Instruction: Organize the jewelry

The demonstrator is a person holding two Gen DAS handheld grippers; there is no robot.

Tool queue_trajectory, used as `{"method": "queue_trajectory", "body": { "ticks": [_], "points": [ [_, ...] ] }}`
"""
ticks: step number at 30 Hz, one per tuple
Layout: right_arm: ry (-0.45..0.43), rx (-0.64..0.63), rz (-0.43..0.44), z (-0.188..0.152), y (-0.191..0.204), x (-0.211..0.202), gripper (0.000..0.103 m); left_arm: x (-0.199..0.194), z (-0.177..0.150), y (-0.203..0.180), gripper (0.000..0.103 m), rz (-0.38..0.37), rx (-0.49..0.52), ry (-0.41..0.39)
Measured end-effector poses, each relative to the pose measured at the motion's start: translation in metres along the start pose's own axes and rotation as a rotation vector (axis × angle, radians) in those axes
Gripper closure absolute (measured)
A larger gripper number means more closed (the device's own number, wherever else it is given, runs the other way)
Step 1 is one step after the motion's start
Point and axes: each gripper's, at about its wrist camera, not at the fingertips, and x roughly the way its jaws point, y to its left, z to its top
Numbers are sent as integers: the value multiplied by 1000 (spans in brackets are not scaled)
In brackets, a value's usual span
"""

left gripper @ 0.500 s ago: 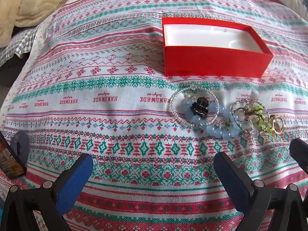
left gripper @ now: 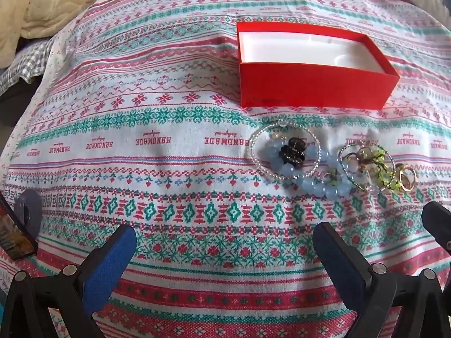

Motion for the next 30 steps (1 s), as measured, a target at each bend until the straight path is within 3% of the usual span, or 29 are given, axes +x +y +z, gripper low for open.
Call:
{"method": "queue_trajectory", "body": {
  "ticks": [30],
  "points": [
    [23, 13, 16, -1, -1, 4, 0, 0, -2, 2, 0, 4, 6, -2]
  ]
}}
